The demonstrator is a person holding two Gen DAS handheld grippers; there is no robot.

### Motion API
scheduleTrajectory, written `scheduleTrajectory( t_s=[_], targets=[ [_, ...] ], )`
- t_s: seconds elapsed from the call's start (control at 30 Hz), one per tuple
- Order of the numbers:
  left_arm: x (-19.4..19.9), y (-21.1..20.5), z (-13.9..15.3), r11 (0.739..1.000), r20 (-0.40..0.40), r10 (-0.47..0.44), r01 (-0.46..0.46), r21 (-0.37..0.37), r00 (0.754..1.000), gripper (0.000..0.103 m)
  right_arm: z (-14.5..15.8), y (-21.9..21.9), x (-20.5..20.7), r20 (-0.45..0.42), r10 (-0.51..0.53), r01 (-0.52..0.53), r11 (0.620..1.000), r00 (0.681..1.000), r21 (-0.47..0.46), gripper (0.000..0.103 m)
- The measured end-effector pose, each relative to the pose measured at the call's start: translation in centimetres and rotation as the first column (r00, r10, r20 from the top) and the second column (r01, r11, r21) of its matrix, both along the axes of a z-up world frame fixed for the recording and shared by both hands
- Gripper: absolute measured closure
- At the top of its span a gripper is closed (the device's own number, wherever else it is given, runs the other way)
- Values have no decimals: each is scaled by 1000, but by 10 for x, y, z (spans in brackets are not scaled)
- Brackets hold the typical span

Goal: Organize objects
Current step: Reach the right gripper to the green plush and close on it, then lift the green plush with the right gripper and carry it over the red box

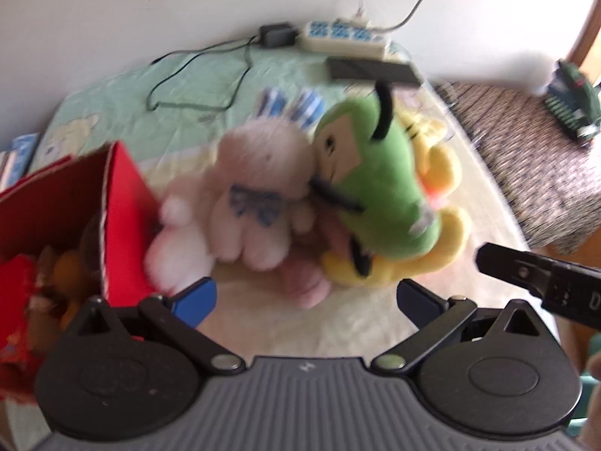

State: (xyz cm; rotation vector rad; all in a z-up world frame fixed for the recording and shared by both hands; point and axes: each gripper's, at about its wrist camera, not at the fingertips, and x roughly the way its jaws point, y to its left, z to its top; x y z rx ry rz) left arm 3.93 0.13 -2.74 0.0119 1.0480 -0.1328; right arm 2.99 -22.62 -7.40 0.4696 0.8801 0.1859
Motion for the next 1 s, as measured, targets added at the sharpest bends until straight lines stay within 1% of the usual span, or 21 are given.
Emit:
scheduleTrajectory(
  t_s=[0.07,0.13,0.17,0.23,0.27,0.3,0.37,0.4,0.43,0.5,0.6,0.67,0.73,0.77,1.0],
  targets=[
    [5,0,7,998,26,-24,26,-50,999,2,6,-2,12,11,8,-9,998,1000,67,41],
    [10,-1,11,994,40,-47,51,-100,998,5,9,-2,25,17,23,-25,992,1000,123,39],
    [13,-3,12,991,47,-60,66,-120,997,5,9,0,31,17,41,-43,990,999,136,37],
    [17,-7,11,986,57,-77,85,-141,995,8,7,7,40,20,83,-85,986,996,143,37],
    [20,-9,8,984,52,-84,90,-153,995,9,5,10,43,20,109,-111,984,994,142,34],
    [24,-9,6,980,40,-90,96,-172,995,11,4,14,47,17,126,-127,983,992,136,34],
    [32,-10,-2,973,10,-96,96,-208,995,18,0,19,54,12,156,-156,980,988,121,34],
    [36,-10,-5,971,-3,-98,95,-219,995,25,-1,21,57,7,166,-166,979,986,119,33],
    [40,-10,-8,970,-13,-98,93,-226,995,28,-3,23,61,1,174,-173,978,985,120,33],
    [46,-9,-13,962,-33,-102,91,-256,994,28,-9,25,67,-17,186,-183,975,982,128,33],
    [55,-7,-21,947,-59,-109,86,-310,992,36,-17,26,75,-39,186,-179,974,982,140,33],
    [58,-8,-23,944,-62,-116,90,-318,991,37,-23,25,78,-64,184,-172,972,981,160,34],
    [59,-9,-23,943,-59,-123,98,-318,991,39,-28,24,81,-80,196,-176,963,977,203,38],
    [60,-10,-24,943,-60,-124,99,-317,990,39,-29,23,82,-81,201,-178,957,976,231,46],
    [56,-11,-21,945,-45,-130,110,-308,991,41,-15,25,66,-37,216,-203,956,976,212,50]
  ],
)
